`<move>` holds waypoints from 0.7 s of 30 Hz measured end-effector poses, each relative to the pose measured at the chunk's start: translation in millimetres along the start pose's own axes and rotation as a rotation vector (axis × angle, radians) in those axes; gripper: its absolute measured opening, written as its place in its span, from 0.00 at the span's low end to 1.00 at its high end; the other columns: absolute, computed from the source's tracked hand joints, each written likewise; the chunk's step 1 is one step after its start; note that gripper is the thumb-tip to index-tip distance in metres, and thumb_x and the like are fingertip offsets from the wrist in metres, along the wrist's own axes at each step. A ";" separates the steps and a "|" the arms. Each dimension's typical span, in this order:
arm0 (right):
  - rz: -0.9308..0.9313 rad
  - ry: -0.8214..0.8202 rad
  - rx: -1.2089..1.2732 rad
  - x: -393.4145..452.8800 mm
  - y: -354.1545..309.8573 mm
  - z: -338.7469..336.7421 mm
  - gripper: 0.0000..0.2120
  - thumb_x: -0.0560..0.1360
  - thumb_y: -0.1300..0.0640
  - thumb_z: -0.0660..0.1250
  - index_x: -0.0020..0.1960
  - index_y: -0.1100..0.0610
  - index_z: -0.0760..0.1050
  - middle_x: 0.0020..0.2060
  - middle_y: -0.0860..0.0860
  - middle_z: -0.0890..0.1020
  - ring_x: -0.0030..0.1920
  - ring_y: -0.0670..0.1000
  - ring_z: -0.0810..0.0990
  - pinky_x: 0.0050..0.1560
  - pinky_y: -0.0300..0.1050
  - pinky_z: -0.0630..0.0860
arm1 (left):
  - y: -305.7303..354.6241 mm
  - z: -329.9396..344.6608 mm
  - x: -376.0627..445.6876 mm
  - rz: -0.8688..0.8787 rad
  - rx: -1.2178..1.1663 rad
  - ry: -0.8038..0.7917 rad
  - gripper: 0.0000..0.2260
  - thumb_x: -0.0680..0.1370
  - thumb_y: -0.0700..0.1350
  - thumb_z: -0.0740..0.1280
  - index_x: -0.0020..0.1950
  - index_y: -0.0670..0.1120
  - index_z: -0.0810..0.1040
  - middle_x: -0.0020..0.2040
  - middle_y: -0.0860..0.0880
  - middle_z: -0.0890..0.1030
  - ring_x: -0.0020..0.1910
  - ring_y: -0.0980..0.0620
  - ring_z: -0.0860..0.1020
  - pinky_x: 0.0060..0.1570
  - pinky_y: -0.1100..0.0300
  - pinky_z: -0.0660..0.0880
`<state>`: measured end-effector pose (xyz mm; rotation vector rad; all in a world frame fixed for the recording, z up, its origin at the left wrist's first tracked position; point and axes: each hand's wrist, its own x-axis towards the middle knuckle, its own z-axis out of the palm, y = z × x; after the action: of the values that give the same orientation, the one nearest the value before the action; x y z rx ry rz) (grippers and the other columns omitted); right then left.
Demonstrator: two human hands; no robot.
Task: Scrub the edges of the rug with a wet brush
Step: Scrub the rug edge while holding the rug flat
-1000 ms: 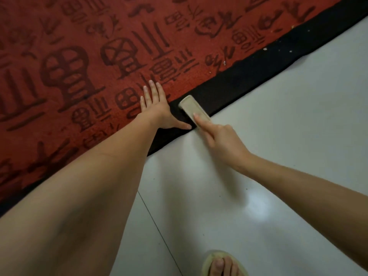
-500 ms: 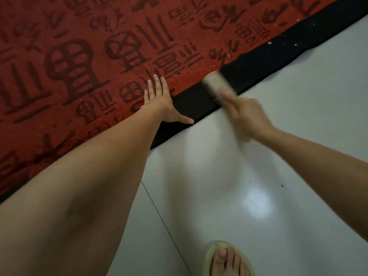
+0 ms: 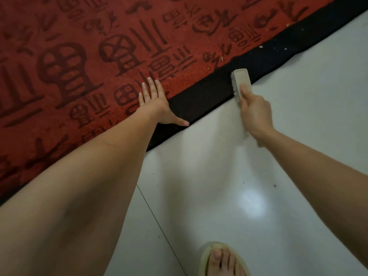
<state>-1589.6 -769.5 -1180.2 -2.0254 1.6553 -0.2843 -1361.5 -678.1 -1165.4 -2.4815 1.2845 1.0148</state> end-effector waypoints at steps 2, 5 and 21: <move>-0.055 -0.050 0.084 -31.1 -18.9 23.6 0.20 0.83 0.51 0.54 0.74 0.42 0.65 0.50 0.62 0.81 0.50 0.62 0.80 0.44 0.46 0.71 | -0.3 0.2 -0.1 -0.001 -0.001 0.008 0.71 0.59 0.71 0.75 0.76 0.41 0.27 0.75 0.42 0.26 0.75 0.41 0.29 0.76 0.45 0.36; -0.318 -0.242 0.092 -70.1 -36.0 46.7 0.20 0.82 0.49 0.56 0.73 0.38 0.64 0.52 0.62 0.82 0.51 0.62 0.80 0.49 0.49 0.74 | -2.3 0.4 0.2 0.013 -0.011 0.018 0.70 0.59 0.71 0.75 0.76 0.42 0.27 0.76 0.42 0.27 0.75 0.42 0.29 0.76 0.46 0.36; -0.254 -0.193 -0.049 -42.3 -43.2 33.6 0.21 0.81 0.51 0.58 0.73 0.42 0.65 0.54 0.65 0.80 0.53 0.65 0.78 0.54 0.53 0.73 | -59.9 21.9 -29.0 0.123 -0.001 0.053 0.62 0.65 0.69 0.73 0.78 0.48 0.31 0.77 0.45 0.28 0.76 0.45 0.31 0.76 0.48 0.37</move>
<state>-1547.1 -714.9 -1180.6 -2.2251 1.3028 -0.1313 -1337.5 -612.6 -1172.5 -2.4723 1.4686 0.9821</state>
